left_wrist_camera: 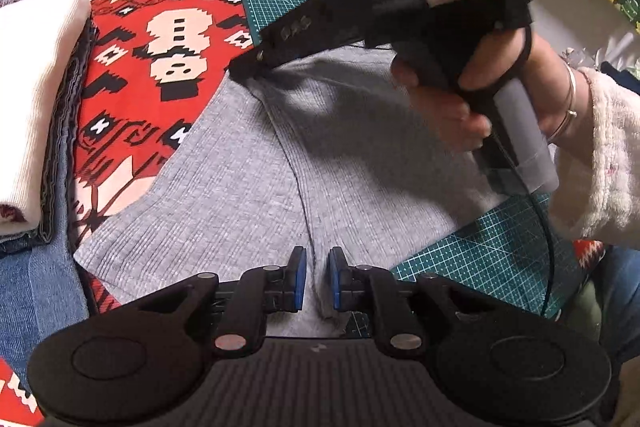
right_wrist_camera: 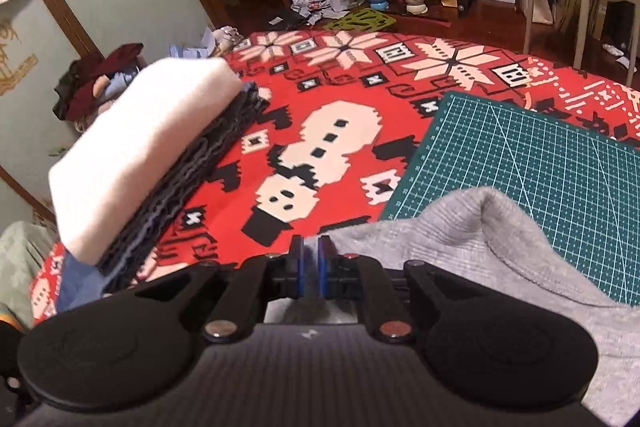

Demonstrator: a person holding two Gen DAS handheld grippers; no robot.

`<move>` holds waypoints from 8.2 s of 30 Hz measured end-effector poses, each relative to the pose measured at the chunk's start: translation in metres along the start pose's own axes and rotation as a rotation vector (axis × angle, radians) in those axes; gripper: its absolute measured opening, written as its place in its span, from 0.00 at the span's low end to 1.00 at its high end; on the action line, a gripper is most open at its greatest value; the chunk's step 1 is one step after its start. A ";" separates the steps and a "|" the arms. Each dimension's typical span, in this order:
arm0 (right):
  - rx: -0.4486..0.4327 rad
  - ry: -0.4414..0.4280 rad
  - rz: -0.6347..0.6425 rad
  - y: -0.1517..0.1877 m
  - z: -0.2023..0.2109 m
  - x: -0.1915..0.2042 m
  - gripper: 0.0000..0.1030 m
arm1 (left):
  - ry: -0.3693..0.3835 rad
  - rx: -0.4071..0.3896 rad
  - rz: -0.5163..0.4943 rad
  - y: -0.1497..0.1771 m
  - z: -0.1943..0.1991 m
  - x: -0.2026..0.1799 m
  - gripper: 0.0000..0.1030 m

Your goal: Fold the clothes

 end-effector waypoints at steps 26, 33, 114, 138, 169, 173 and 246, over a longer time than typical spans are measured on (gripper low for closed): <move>0.036 0.132 -0.002 0.116 0.153 0.016 0.48 | -0.192 -0.043 0.283 0.030 0.044 0.066 0.36; -0.025 0.127 -0.064 0.123 0.163 0.019 0.48 | -0.211 -0.027 0.348 0.031 0.036 0.069 0.24; -0.107 0.175 -0.142 0.111 0.192 -0.007 0.56 | -0.175 -0.096 -0.080 -0.051 -0.022 -0.092 0.18; -0.097 0.115 -0.112 0.105 0.146 0.021 0.74 | -0.238 -0.130 0.045 -0.019 0.030 -0.026 0.48; -0.180 0.300 -0.067 0.098 0.199 0.007 0.05 | -0.228 -0.118 0.015 -0.011 0.021 -0.028 0.47; -0.191 0.343 -0.091 0.107 0.214 -0.004 0.05 | -0.220 -0.110 0.008 -0.011 0.017 -0.034 0.47; -0.140 0.455 0.001 0.096 0.199 -0.075 0.02 | 0.022 -0.163 -0.258 -0.021 -0.010 -0.101 0.18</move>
Point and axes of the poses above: each gripper's, at about its wrist camera, not at the fingertips, and z roughly against the way its jaws point, x to its left, y to its underside, the point moved 3 cm from there along -z, roughly the way its jaws point, and after that the axes turned 14 degrees about -y, right-handed, at the moved point
